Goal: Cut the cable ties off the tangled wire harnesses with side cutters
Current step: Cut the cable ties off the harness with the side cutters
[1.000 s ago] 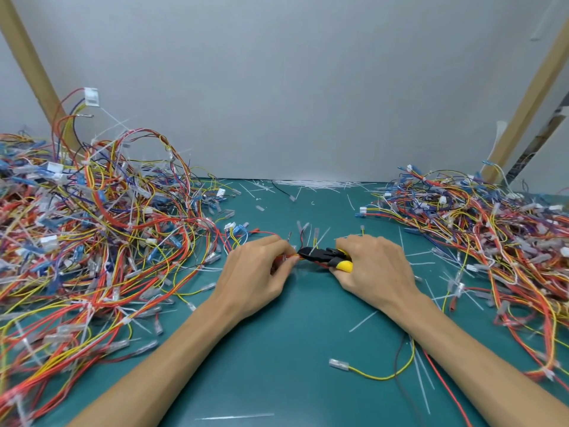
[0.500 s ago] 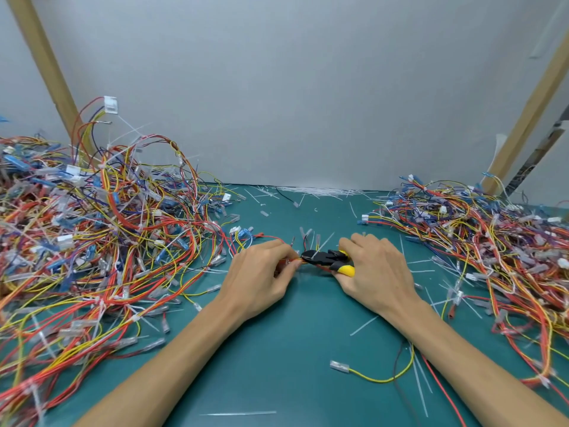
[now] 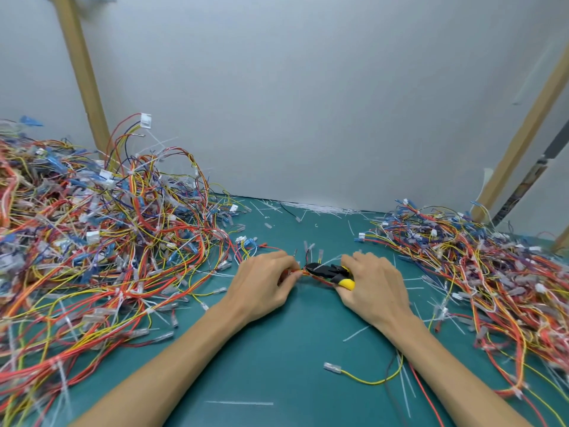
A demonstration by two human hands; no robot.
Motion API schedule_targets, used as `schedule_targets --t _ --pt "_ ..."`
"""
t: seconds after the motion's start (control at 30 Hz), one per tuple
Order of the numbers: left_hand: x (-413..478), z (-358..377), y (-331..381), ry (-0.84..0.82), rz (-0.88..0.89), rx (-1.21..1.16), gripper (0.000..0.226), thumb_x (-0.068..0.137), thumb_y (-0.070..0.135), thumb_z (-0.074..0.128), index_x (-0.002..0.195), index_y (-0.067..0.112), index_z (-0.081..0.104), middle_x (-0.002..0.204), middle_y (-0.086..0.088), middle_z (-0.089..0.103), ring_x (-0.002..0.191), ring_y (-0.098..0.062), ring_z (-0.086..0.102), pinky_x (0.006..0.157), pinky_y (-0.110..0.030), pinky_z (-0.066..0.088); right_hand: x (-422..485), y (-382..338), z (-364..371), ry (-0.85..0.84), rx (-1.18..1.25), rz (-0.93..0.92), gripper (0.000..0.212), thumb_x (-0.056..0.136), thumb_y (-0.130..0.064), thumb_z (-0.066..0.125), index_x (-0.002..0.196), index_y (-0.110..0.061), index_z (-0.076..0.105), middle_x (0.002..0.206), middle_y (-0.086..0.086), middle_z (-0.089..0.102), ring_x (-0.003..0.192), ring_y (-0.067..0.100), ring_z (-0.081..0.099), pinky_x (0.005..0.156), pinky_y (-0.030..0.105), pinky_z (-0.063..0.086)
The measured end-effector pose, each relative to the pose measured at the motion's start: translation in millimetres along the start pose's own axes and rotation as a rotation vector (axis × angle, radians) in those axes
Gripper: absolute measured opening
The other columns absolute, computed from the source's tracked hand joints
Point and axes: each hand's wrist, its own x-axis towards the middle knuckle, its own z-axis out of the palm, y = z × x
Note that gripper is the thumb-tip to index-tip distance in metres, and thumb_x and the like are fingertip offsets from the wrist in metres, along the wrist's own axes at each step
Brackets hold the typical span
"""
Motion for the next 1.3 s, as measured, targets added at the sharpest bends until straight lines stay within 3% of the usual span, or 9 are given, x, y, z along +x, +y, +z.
schedule_targets --t 0.07,0.2,0.3,0.43,0.57,0.73,0.9,1.1,1.3 --pt "0 -1 0 -0.002 -0.009 0.006 0.016 0.094 0.036 0.055 0.095 0.025 0.068 0.089 0.008 0.066 0.086 -0.018 0.062 0.071 -0.036 0.049 1 1 0 -0.053 0.020 -0.009 0.026 0.079 -0.050 0.062 0.086 -0.025 0.056 0.082 -0.004 0.059 0.080 0.024 0.055 0.067 0.035 0.038" --pt "0 0 -1 -0.003 -0.011 0.016 0.017 0.094 0.037 0.055 0.095 0.026 0.068 0.090 0.008 0.066 0.086 -0.017 0.062 0.070 -0.035 0.049 3 3 2 -0.119 0.050 0.055 0.029 0.081 -0.054 0.052 0.075 -0.026 0.045 0.075 -0.005 0.060 0.077 0.026 0.059 0.058 0.032 0.029" --pt "0 0 -3 0.000 -0.011 0.015 0.017 0.094 0.038 0.054 0.095 0.027 0.067 0.090 0.009 0.065 0.086 -0.017 0.062 0.071 -0.035 0.049 3 3 2 -0.096 0.045 0.036 0.027 0.081 -0.053 0.054 0.078 -0.028 0.047 0.078 -0.006 0.062 0.076 0.025 0.058 0.059 0.032 0.028" --pt "1 1 -3 0.000 0.000 0.007 0.017 0.094 0.037 0.055 0.095 0.026 0.067 0.090 0.008 0.065 0.086 -0.016 0.062 0.071 -0.035 0.049 4 5 2 -0.130 0.084 -0.025 0.027 0.082 -0.050 0.058 0.096 -0.027 0.055 0.089 -0.007 0.059 0.085 0.022 0.054 0.071 0.032 0.035" --pt "1 2 -3 0.000 0.007 0.003 0.016 0.094 0.037 0.056 0.095 0.026 0.068 0.088 0.008 0.065 0.086 -0.016 0.062 0.071 -0.035 0.049 4 7 0 -0.158 0.064 0.013 0.027 0.080 -0.053 0.053 0.079 -0.026 0.051 0.076 -0.007 0.059 0.078 0.024 0.057 0.060 0.032 0.031" --pt "2 2 -4 0.007 -0.004 -0.018 0.014 0.094 0.036 0.057 0.093 0.027 0.068 0.087 0.009 0.065 0.084 -0.015 0.061 0.070 -0.033 0.048 3 3 0 -0.123 0.026 0.014 0.027 0.080 -0.051 0.056 0.077 -0.025 0.052 0.077 -0.005 0.062 0.075 0.026 0.057 0.058 0.032 0.029" --pt "4 1 -4 -0.008 -0.044 -0.106 0.012 0.091 0.032 0.062 0.086 0.024 0.070 0.076 0.010 0.064 0.072 -0.013 0.057 0.067 -0.031 0.047 4 3 7 -0.173 0.038 -0.042 0.031 0.083 -0.047 0.057 0.102 -0.023 0.055 0.094 -0.004 0.057 0.089 0.023 0.052 0.079 0.033 0.038" --pt "6 2 -8 -0.058 -0.128 -0.241 0.016 0.090 0.031 0.062 0.085 0.021 0.073 0.069 0.005 0.066 0.066 -0.016 0.056 0.065 -0.032 0.047 5 4 9 -0.183 0.065 -0.041 0.031 0.081 -0.048 0.054 0.100 -0.024 0.054 0.091 -0.004 0.056 0.087 0.022 0.050 0.078 0.033 0.036" --pt "5 4 -11 -0.106 -0.166 -0.298 0.020 0.083 0.042 0.053 0.076 0.030 0.068 0.065 0.006 0.065 0.064 -0.014 0.057 0.067 -0.032 0.050 4 5 9 -0.169 0.081 -0.001 0.036 0.078 -0.049 0.057 0.103 -0.023 0.060 0.091 -0.003 0.061 0.087 0.023 0.051 0.078 0.034 0.037"
